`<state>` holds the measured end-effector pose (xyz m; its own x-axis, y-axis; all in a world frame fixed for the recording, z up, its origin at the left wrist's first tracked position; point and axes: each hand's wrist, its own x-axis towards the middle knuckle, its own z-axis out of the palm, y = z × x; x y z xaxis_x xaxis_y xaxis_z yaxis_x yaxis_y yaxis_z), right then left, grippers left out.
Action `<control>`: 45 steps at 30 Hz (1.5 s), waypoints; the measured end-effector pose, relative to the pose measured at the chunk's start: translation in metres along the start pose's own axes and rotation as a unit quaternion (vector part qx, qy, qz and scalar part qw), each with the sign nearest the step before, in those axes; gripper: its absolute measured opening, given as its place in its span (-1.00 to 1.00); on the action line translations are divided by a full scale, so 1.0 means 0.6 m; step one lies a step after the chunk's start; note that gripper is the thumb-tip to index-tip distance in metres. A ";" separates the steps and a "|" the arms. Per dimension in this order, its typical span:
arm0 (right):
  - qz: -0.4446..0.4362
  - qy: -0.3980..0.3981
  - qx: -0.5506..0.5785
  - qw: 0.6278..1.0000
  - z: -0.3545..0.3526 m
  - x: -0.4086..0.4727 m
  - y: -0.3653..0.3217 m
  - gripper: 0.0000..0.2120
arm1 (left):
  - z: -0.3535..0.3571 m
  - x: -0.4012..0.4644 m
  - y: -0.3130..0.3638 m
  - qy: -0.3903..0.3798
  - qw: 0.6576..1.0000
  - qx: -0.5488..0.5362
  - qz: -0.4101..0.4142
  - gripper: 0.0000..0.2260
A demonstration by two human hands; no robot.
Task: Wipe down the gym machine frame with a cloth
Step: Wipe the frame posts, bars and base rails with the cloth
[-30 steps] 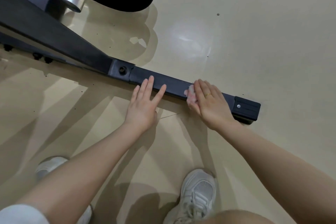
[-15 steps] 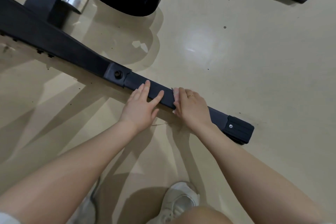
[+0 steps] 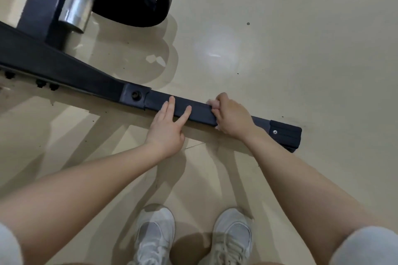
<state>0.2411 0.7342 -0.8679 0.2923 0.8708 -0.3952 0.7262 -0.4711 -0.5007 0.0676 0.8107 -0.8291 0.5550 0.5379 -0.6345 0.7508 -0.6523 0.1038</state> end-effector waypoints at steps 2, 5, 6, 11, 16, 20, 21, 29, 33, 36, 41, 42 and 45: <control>-0.011 -0.011 0.023 1.000 0.007 0.004 -0.008 -0.76 | 0.002 0.000 0.008 0.005 0.999 -0.038 -0.016 -0.38; 0.017 0.017 -0.107 0.994 -0.009 -0.047 0.044 -0.58 | 0.000 -0.005 0.033 0.005 0.994 -0.095 -0.043 -0.37; 0.040 0.021 -0.164 0.985 -0.015 -0.071 0.076 -0.54 | 0.000 -0.006 0.045 0.010 0.992 -0.112 -0.056 -0.37; 0.035 0.033 -0.257 0.965 -0.018 -0.069 0.088 -0.66 | 0.004 -0.005 0.053 0.034 0.992 -0.105 -0.060 -0.40; -0.167 0.140 -0.158 0.963 0.052 -0.052 0.044 -0.61 | 0.017 -0.006 0.024 0.057 0.995 -0.071 -0.028 -0.36; -0.282 0.130 -0.299 0.902 0.010 -0.112 0.129 -0.49 | 0.015 -0.006 0.016 0.047 0.997 -0.058 -0.019 -0.35; -0.291 0.130 -0.332 0.888 0.003 -0.120 0.152 -0.50 | 0.016 -0.006 0.015 0.049 0.997 -0.058 -0.020 -0.35; -0.434 0.038 -0.622 0.650 0.048 -0.060 0.086 -0.46 | 0.014 -0.002 0.009 0.048 0.994 -0.097 -0.019 -0.33; -0.419 0.006 -0.690 0.591 -0.005 -0.084 0.107 -0.43 | 0.000 -0.010 -0.010 0.058 0.980 -0.193 -0.004 -0.35; -0.438 -0.100 -0.740 0.500 -0.025 -0.117 0.128 -0.42 | 0.012 -0.030 -0.021 0.125 0.977 -0.175 -0.003 -0.36; -0.519 -0.127 -0.629 0.564 0.052 -0.041 0.052 -0.57 | 0.034 -0.062 -0.060 0.135 0.979 -0.150 -0.042 -0.40; -0.506 -0.141 -0.569 0.632 0.065 -0.021 0.042 -0.58 | 0.035 -0.065 -0.070 0.137 0.978 -0.148 -0.051 -0.41; -0.572 0.000 -0.702 0.424 0.093 0.010 0.023 -0.51 | 0.037 -0.070 -0.095 0.140 0.978 -0.129 -0.078 -0.40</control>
<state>0.2181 0.7247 -0.9204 -0.7508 0.4160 -0.5131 0.0464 0.8080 0.5873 -0.0064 0.8135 -0.8252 0.4755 0.7694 -0.4264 0.8797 -0.4129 0.2359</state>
